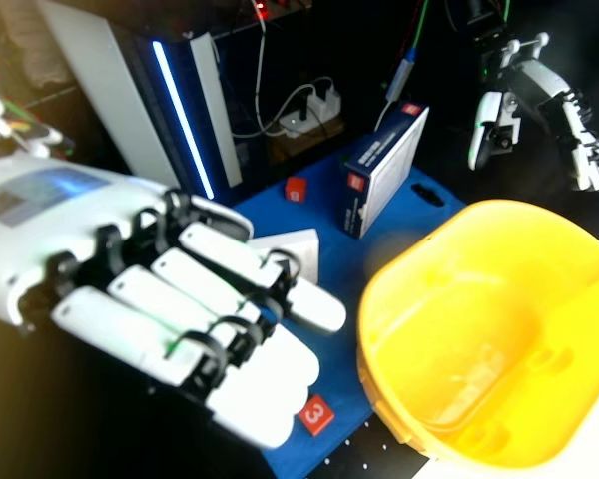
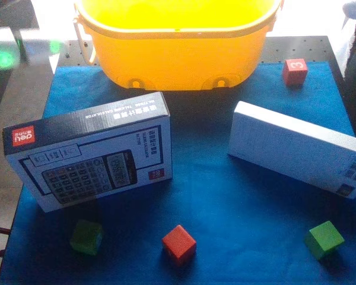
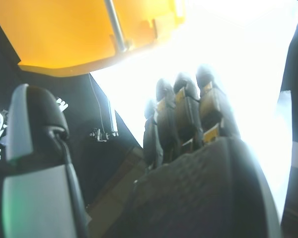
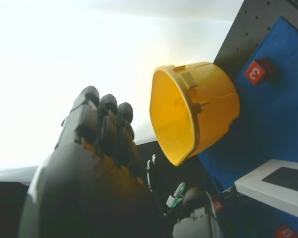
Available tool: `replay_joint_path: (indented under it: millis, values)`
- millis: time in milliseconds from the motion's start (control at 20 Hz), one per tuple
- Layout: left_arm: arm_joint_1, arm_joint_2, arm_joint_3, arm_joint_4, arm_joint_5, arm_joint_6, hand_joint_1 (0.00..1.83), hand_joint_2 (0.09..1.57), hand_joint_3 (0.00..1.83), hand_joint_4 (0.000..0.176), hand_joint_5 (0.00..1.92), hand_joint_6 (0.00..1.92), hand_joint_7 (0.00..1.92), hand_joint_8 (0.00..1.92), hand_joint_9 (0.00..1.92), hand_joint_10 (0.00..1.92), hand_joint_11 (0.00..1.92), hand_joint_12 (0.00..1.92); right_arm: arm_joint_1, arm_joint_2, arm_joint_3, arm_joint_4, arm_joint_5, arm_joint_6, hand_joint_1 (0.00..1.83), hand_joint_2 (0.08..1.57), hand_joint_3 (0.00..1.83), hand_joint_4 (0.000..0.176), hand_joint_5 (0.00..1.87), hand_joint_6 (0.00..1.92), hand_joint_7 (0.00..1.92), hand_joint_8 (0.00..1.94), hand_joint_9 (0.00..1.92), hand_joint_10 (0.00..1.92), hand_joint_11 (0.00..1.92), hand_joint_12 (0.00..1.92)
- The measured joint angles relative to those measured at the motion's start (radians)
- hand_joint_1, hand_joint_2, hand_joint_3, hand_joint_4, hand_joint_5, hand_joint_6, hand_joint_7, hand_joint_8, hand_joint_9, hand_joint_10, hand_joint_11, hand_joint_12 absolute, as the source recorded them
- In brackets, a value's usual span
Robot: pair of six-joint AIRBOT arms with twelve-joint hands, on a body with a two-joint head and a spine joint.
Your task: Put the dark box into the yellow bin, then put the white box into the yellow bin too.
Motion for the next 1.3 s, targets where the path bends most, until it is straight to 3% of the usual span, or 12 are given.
replay_joint_path:
  millis: [100, 150, 200, 250, 300, 350, 400, 500, 650, 1000, 1050, 1300]
  values:
    - [0.0, 0.0, 0.0, -0.003, -0.001, 0.0, 0.35, 0.95, 0.01, 0.121, 0.4, 0.01, 0.29, 0.01, 0.16, 0.01, 0.0, 0.26, 0.0, -0.002, 0.0, 0.0, 0.0, 0.0, 0.08, 1.08, 0.0, 0.0, 0.2, 0.0, 0.35, 0.0, 0.3, 0.01, 0.0, 0.56]
    - [0.0, 0.0, 0.0, -0.002, 0.001, 0.0, 0.37, 0.92, 0.0, 0.137, 0.41, 0.01, 0.26, 0.0, 0.1, 0.01, 0.0, 0.15, 0.0, -0.001, 0.0, 0.0, 0.0, 0.0, 0.09, 1.08, 0.0, 0.0, 0.2, 0.0, 0.35, 0.0, 0.31, 0.01, 0.0, 0.58]
    - [0.0, 0.0, 0.0, -0.001, 0.001, -0.002, 0.36, 0.92, 0.0, 0.133, 0.39, 0.0, 0.25, 0.0, 0.07, 0.01, 0.0, 0.03, 0.0, -0.002, 0.0, 0.0, 0.0, 0.0, 0.1, 1.08, 0.0, 0.0, 0.2, 0.0, 0.35, 0.0, 0.31, 0.0, 0.0, 0.56]
    - [0.0, 0.0, 0.0, 0.0, 0.0, -0.011, 0.35, 0.93, 0.01, 0.116, 0.38, 0.0, 0.25, 0.0, 0.08, 0.01, 0.02, 0.01, 0.0, -0.002, 0.0, 0.0, 0.0, 0.0, 0.1, 1.09, 0.0, 0.0, 0.21, 0.0, 0.35, 0.0, 0.31, 0.0, 0.0, 0.56]
    - [0.0, 0.0, 0.0, 0.002, -0.005, -0.035, 0.33, 0.97, 0.01, 0.079, 0.35, 0.0, 0.26, 0.0, 0.14, 0.01, 0.1, 0.04, 0.0, -0.002, 0.0, 0.0, 0.0, 0.0, 0.09, 1.09, 0.0, 0.0, 0.21, 0.0, 0.36, 0.0, 0.31, 0.0, 0.0, 0.58]
    - [0.0, 0.0, 0.013, 0.028, -0.016, -0.083, 0.27, 0.99, 0.01, 0.057, 0.31, 0.0, 0.27, 0.0, 0.16, 0.01, 0.13, 0.05, 0.0, -0.002, 0.0, 0.0, 0.0, 0.0, 0.1, 1.09, 0.0, 0.0, 0.2, 0.0, 0.35, 0.0, 0.31, 0.0, 0.0, 0.55]
    - [0.0, 0.002, 0.013, 0.031, -0.022, -0.1, 0.24, 1.0, 0.01, 0.065, 0.31, 0.0, 0.27, 0.0, 0.18, 0.02, 0.14, 0.05, 0.0, -0.002, 0.0, 0.0, 0.0, 0.0, 0.09, 1.1, 0.0, 0.0, 0.2, 0.0, 0.35, 0.0, 0.31, 0.0, 0.0, 0.54]
    - [0.0, 0.027, 0.0, 0.058, -0.032, -0.119, 0.2, 1.0, 0.01, 0.063, 0.32, 0.0, 0.29, 0.01, 0.21, 0.02, 0.16, 0.06, 0.0, -0.002, 0.0, 0.0, 0.0, 0.0, 0.06, 1.1, 0.0, 0.0, 0.19, 0.0, 0.35, 0.0, 0.31, 0.0, 0.0, 0.56]
    - [0.039, 0.101, -0.059, 0.071, -0.101, -0.126, 0.21, 0.97, 0.0, 0.019, 0.29, 0.0, 0.27, 0.0, 0.22, 0.01, 0.16, 0.06, -0.002, -0.003, 0.0, 0.0, 0.0, 0.0, 0.05, 1.1, 0.0, 0.0, 0.18, 0.0, 0.32, 0.0, 0.27, 0.0, 0.0, 0.52]
    - [0.144, 0.211, -0.198, 0.09, -0.254, -0.103, 0.19, 0.96, 0.0, 0.05, 0.27, 0.0, 0.24, 0.0, 0.19, 0.0, 0.12, 0.04, -0.009, -0.011, 0.014, 0.001, -0.001, 0.0, 0.05, 1.11, 0.01, 0.0, 0.15, 0.0, 0.32, 0.0, 0.28, 0.0, 0.0, 0.61]
    - [0.17, 0.224, -0.218, 0.082, -0.275, -0.094, 0.18, 0.95, 0.0, 0.053, 0.24, 0.0, 0.22, 0.0, 0.17, 0.0, 0.11, 0.03, -0.009, -0.01, 0.017, 0.001, 0.0, 0.0, 0.06, 1.09, 0.0, 0.01, 0.15, 0.0, 0.31, 0.0, 0.26, 0.0, 0.0, 0.59]
    - [0.225, 0.228, -0.264, 0.092, -0.318, -0.08, 0.19, 0.95, 0.0, 0.024, 0.18, 0.0, 0.18, 0.0, 0.14, 0.0, 0.11, 0.03, -0.021, -0.023, 0.024, 0.025, 0.008, 0.0, 0.11, 1.09, 0.0, 0.0, 0.2, 0.0, 0.34, 0.0, 0.28, 0.0, 0.0, 0.62]
